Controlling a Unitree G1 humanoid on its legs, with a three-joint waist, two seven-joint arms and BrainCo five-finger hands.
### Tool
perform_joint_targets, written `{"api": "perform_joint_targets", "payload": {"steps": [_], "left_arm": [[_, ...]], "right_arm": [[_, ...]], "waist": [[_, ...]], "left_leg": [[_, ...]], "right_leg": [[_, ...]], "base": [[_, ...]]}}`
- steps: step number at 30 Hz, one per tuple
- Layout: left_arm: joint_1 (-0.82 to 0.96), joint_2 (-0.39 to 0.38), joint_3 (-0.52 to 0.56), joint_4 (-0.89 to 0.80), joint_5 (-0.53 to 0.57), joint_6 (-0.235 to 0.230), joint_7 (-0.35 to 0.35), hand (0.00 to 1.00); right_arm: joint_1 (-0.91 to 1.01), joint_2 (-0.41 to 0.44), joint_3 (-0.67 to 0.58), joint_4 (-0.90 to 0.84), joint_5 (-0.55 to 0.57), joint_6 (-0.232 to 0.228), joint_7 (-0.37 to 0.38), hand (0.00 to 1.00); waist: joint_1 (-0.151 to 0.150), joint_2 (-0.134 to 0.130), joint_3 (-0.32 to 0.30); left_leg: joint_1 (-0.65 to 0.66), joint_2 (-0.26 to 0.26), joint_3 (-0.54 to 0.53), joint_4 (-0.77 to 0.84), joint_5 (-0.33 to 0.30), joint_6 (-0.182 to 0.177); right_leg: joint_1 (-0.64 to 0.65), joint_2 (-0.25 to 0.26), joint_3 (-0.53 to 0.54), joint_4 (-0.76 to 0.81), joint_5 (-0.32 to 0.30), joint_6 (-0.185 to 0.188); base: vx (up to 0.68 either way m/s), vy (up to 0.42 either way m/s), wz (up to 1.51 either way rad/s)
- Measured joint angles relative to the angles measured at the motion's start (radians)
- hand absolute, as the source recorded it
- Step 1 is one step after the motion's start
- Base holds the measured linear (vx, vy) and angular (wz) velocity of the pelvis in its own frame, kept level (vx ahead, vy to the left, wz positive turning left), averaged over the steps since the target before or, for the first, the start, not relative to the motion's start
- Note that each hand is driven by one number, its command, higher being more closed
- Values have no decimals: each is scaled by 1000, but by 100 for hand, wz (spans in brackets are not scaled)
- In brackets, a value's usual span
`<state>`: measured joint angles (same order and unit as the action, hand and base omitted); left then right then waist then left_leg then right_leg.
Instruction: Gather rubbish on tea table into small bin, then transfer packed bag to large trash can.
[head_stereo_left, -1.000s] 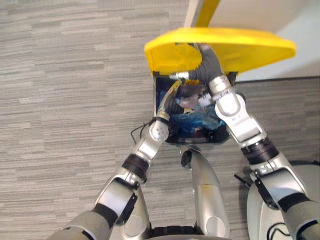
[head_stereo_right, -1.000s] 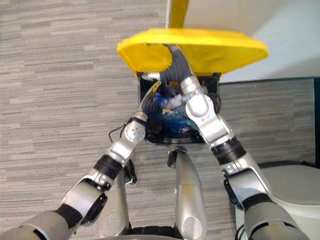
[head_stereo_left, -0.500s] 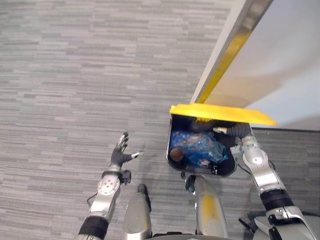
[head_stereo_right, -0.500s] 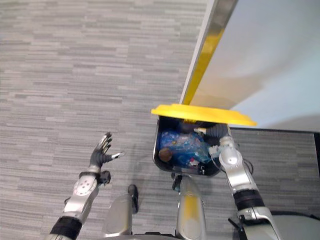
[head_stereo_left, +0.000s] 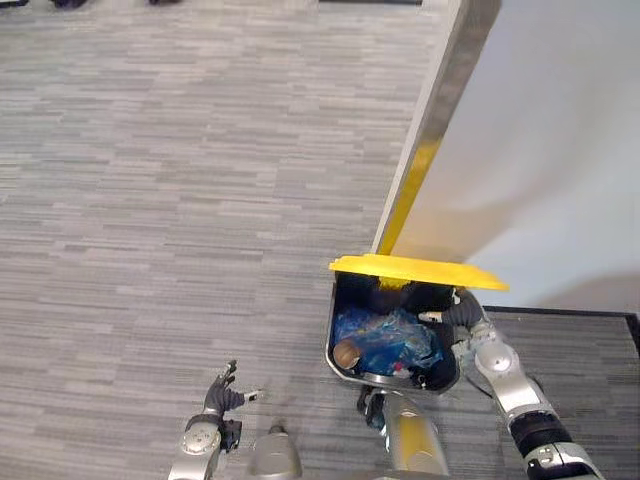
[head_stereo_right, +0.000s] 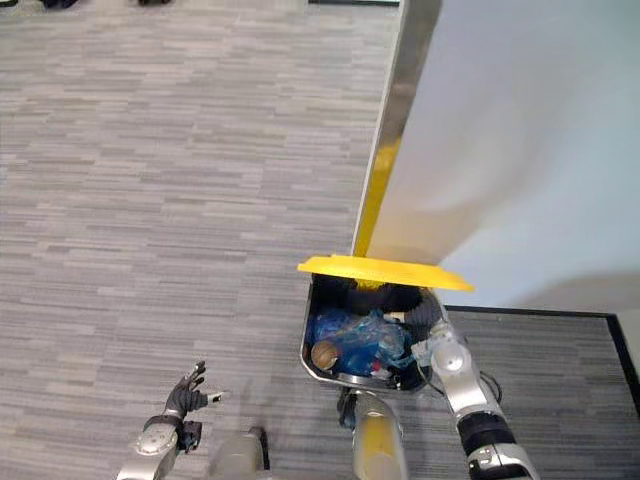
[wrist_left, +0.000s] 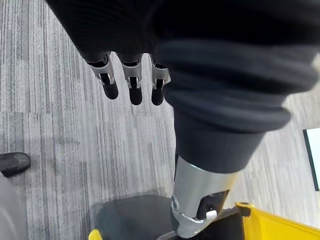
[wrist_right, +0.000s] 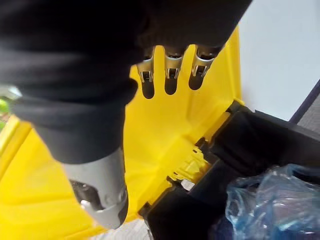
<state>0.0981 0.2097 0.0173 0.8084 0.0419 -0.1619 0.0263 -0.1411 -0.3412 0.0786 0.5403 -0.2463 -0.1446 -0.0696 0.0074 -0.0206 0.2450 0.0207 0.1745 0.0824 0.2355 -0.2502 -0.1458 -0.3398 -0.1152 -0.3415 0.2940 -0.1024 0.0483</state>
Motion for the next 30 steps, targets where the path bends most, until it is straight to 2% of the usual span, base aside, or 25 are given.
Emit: {"api": "perform_joint_targets", "payload": {"steps": [4,8,9,10,11,12,14,15,16,17,18,20,21,22,24,26,30], "left_arm": [[3,-3,0,29,10,3,0,0],[-8,-3,0,26,9,2,0,0],[-13,1,1,23,9,2,1,0],[-13,0,6,22,9,1,1,0],[-10,-9,23,22,9,0,2,0],[-7,-10,34,28,9,7,6,0],[14,-10,32,23,9,8,16,0],[22,-10,32,21,9,9,19,0],[37,-12,34,17,8,14,20,0],[38,-17,37,17,8,24,23,0],[40,-40,40,17,8,28,22,0],[34,-95,44,15,7,26,21,0],[30,-104,44,15,7,26,21,0],[25,-116,42,17,6,27,21,0],[29,-122,41,17,-1,26,22,0],[38,-120,41,18,-4,26,26,0],[44,-117,41,31,-4,28,37,0]], "right_arm": [[29,48,20,35,-3,0,10,0],[65,80,27,32,-33,0,11,0],[87,83,37,28,-36,1,12,0],[96,88,37,15,-36,0,13,0],[103,103,40,9,-36,-2,17,0],[129,114,38,18,-36,-2,21,0],[204,138,31,47,-35,-3,27,0],[218,149,25,64,-35,-5,27,0],[242,178,-1,112,-35,-3,29,0],[246,189,-17,150,-35,2,29,0],[251,192,-39,181,-32,8,28,0],[257,194,-93,259,-21,21,27,0],[253,195,-102,286,-16,28,27,0],[251,195,-119,320,6,42,27,0],[284,199,-143,329,24,47,24,0],[306,204,-178,342,52,56,15,0],[306,217,-206,359,60,67,5,0]], "waist": [[3,-28,-11],[-2,-47,-9],[-22,-79,-4],[-21,-57,-11],[-18,-58,-2],[-26,-64,-4],[-33,-78,-17],[-33,-82,-21],[-35,-98,-31],[-31,-105,-39],[-29,-79,-47],[-32,-51,-54],[-32,-51,-54],[-34,-39,-50],[-42,-25,-61],[-42,-13,-77],[-40,-7,-87]], "left_leg": [[22,-6,11,4,1,1],[5,-21,43,80,-14,28],[-15,-49,48,117,-19,37],[-26,-42,50,108,-12,67],[-27,-22,116,97,5,71],[-24,-15,122,96,15,75],[-5,-9,123,78,34,70],[-7,-8,126,80,36,67],[-21,-15,136,83,47,58],[-27,-19,152,67,69,52],[-30,-13,167,19,100,51],[-29,-16,197,-77,168,51],[-30,-18,208,-86,173,49],[-29,-12,218,-90,181,48],[-22,-4,217,-113,186,46],[-15,-3,218,-143,187,43],[-7,-17,214,-175,189,46]], "right_leg": [[5,15,39,-1,7,11],[5,7,71,-10,43,73],[7,-6,82,-37,62,105],[24,-2,60,-74,58,128],[-60,-23,55,128,10,-6],[-96,-55,70,390,-20,-57],[-36,-97,96,635,-40,-44],[-9,-103,113,662,-39,-43],[63,-116,145,592,-30,5],[94,-92,146,503,-75,36],[117,-58,149,402,-84,43],[169,-18,152,188,-96,25],[181,-9,154,142,-102,14],[198,2,155,83,-90,-12],[225,19,153,37,-68,-14],[232,29,153,-12,-49,-2],[244,28,157,-63,-8,0]], "base": [[-59,-3,-20],[-94,41,-27],[-178,136,-23],[-264,125,-66],[-296,106,-71],[-237,34,-56],[-130,-21,-9],[-70,-124,-18],[-39,-144,-36],[-88,-127,-45],[-77,-77,-44],[-82,-83,-40],[-156,-110,-47],[-187,-54,-31],[-215,-25,-12],[-159,21,-9],[-26,35,-4]]}}
